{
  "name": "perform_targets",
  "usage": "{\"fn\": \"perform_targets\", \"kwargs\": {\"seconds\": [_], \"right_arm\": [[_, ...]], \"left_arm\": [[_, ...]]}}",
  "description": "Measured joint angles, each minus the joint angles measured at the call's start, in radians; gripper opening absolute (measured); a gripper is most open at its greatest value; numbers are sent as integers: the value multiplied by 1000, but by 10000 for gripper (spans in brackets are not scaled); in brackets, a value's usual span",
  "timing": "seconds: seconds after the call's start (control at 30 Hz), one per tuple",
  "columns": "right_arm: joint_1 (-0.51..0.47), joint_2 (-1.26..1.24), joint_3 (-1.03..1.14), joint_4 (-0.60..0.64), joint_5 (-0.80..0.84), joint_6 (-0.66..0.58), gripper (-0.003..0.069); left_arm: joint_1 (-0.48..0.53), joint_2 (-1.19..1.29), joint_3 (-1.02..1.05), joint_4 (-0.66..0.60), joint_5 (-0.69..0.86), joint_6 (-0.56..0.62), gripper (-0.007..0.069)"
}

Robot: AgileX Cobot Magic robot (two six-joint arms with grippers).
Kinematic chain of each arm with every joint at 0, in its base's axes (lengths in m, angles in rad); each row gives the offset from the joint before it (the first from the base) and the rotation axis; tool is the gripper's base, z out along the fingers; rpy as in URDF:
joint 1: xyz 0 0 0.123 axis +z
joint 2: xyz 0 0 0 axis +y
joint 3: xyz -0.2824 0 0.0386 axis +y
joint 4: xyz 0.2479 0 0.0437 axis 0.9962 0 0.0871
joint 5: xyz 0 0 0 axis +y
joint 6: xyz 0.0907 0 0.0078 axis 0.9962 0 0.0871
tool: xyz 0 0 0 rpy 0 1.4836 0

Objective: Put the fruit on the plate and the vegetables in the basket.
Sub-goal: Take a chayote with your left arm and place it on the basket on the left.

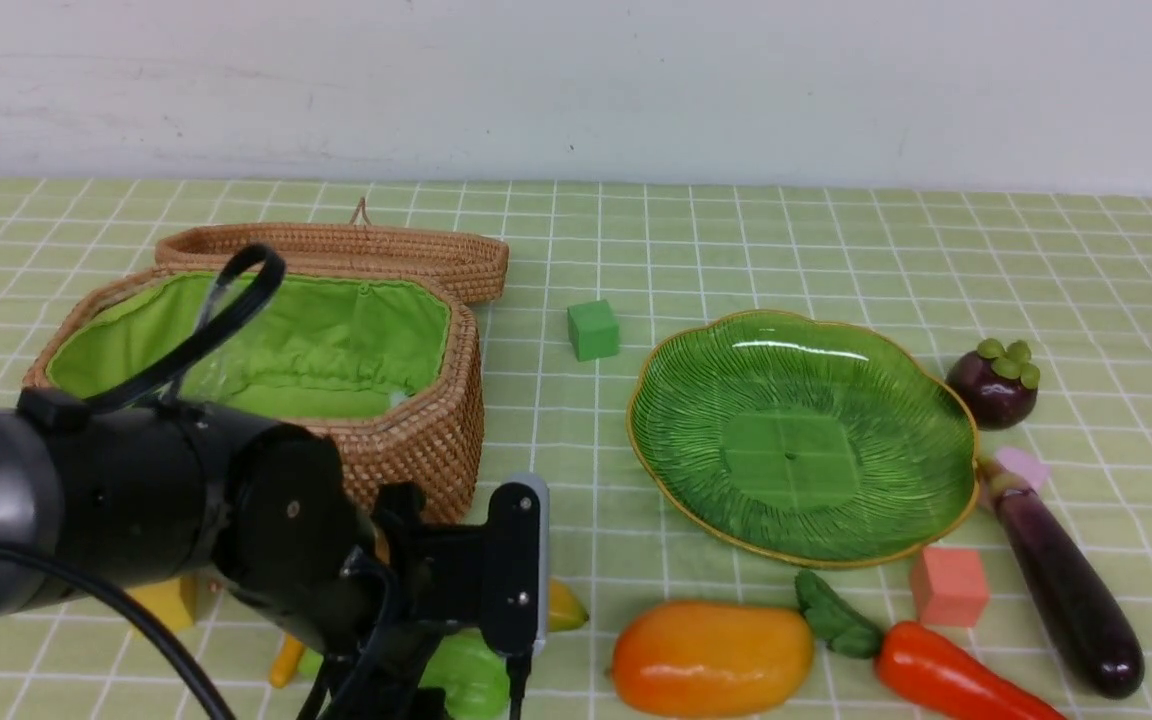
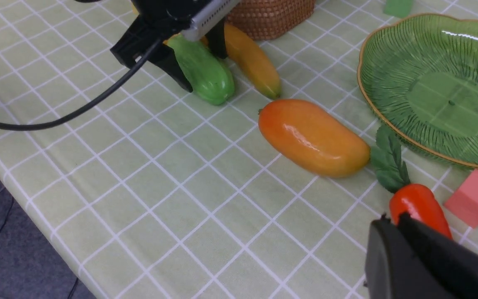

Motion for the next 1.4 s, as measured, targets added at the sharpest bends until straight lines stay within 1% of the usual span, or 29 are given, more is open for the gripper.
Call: {"fn": "perform_targets", "kwargs": {"seconds": [0.1, 0.33, 0.43, 0.5, 0.63, 0.7, 0.77, 0.8, 0.83, 0.93, 1.0, 1.07, 1.13, 1.23, 1.27, 1.3, 1.37, 1.4], "right_arm": [[0, 0, 0, 0, 0, 0, 37], [0, 0, 0, 5, 0, 0, 42], [0, 0, 0, 7, 0, 0, 46], [0, 0, 0, 7, 0, 0, 50], [0, 0, -1, 8, 0, 0, 50], [0, 0, -1, 8, 0, 0, 51], [0, 0, -1, 8, 0, 0, 51], [0, 0, -1, 8, 0, 0, 51], [0, 0, -1, 8, 0, 0, 51], [0, 0, -1, 8, 0, 0, 51], [1, 0, -1, 8, 0, 0, 52], [2, 0, -1, 8, 0, 0, 53], [2, 0, -1, 8, 0, 0, 53], [2, 0, -1, 8, 0, 0, 55], [2, 0, -1, 8, 0, 0, 55], [2, 0, -1, 10, 0, 0, 57], [2, 0, -1, 16, 0, 0, 59], [2, 0, -1, 16, 0, 0, 59]], "left_arm": [[0, 1, 0, 3, 25, 0, 510], [0, 56, 0, 48, 16, 0, 509], [0, 66, 0, 52, 15, 0, 497], [0, 69, 0, 52, 16, 0, 462], [0, 69, -1, 44, 25, 0, 461], [0, 63, -1, 37, 40, 0, 461], [0, 38, 0, 6, 112, 0, 461], [0, 35, 0, 6, 118, -1, 461], [0, -10, 0, -45, 170, -15, 461], [0, -113, 0, -120, 231, -43, 461], [0, -207, 0, -154, 255, -77, 461], [0, -314, -14, -149, 269, -150, 461], [0, -392, -63, -71, 280, -252, 461], [9, -419, -173, 186, 282, -416, 461], [9, -417, -181, 205, 282, -427, 461], [37, -389, -235, 324, 288, -498, 461], [91, -313, -320, 444, 298, -568, 461], [127, -270, -355, 476, 299, -576, 461]]}}
